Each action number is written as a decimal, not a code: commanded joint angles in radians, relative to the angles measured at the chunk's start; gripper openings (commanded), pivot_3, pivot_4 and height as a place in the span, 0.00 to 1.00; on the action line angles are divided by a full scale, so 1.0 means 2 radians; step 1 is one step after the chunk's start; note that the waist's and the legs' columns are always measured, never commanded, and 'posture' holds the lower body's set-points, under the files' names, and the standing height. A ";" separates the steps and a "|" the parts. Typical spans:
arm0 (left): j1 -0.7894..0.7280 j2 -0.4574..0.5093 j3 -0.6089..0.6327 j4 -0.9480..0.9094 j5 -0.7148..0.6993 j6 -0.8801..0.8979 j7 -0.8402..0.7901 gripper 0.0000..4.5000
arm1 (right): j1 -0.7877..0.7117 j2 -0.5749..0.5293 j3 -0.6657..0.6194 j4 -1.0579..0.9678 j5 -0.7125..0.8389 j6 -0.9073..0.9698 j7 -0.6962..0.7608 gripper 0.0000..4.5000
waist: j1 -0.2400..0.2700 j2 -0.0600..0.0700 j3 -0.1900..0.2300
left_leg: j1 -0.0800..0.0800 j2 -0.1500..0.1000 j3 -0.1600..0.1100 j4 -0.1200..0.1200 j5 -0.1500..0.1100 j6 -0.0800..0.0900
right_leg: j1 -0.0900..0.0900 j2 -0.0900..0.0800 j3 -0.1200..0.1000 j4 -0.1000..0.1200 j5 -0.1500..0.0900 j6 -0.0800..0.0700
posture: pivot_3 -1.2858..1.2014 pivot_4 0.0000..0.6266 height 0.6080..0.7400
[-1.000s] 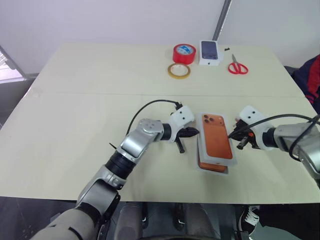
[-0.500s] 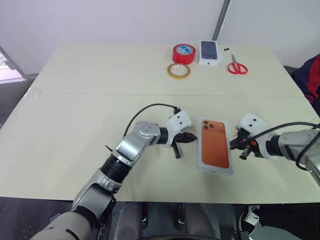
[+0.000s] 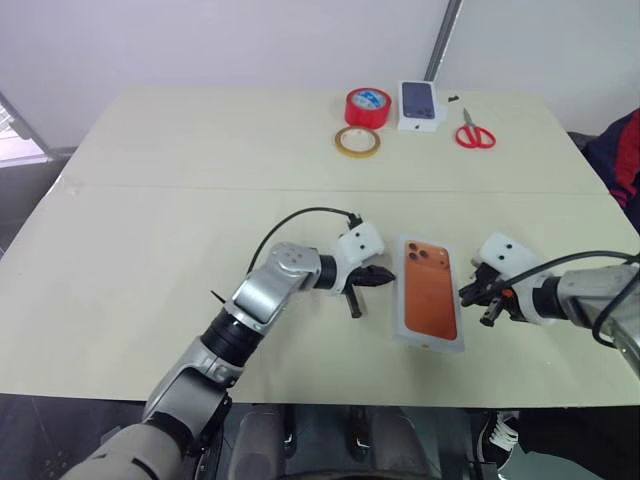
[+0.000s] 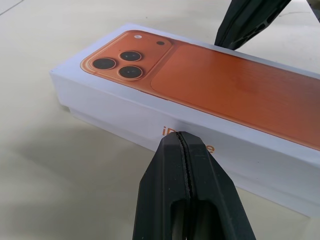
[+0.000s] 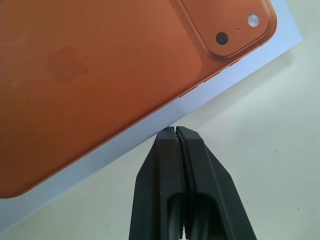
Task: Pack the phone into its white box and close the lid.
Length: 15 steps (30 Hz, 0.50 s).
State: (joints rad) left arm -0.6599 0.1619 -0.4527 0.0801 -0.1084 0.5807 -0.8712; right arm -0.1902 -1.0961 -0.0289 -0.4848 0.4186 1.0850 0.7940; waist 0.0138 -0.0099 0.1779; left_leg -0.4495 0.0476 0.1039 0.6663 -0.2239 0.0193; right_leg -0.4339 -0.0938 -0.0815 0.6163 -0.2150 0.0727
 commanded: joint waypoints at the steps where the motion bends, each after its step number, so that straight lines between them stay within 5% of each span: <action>1: 0.006 0.001 -0.013 -0.012 0.004 -0.011 -0.004 0.00 | 0.002 -0.004 -0.014 -0.021 0.008 -0.006 0.005 0.01 | 0.000 0.000 0.000 | 0.000 0.000 0.000 0.000 0.000 0.000 | 0.000 0.000 0.000 0.000 0.000 0.000 | 0.52 0.24 1.00; 15: 0.010 0.001 -0.006 -0.020 -0.003 -0.013 -0.010 0.00 | 0.007 -0.008 -0.027 -0.037 0.013 -0.009 0.016 0.01 | 0.000 0.000 0.000 | 0.000 0.000 0.000 0.000 0.000 0.000 | 0.000 0.000 0.000 0.000 0.000 0.000 | 0.52 0.24 1.00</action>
State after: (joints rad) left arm -0.6378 0.1729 -0.4616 0.0801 -0.0984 0.5739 -0.8813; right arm -0.1715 -1.0971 -0.0529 -0.5105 0.4201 1.0829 0.8118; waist 0.0138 -0.0099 0.1779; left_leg -0.4493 0.0477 0.1039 0.6663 -0.2239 0.0193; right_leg -0.4339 -0.0938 -0.0815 0.6168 -0.2150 0.0727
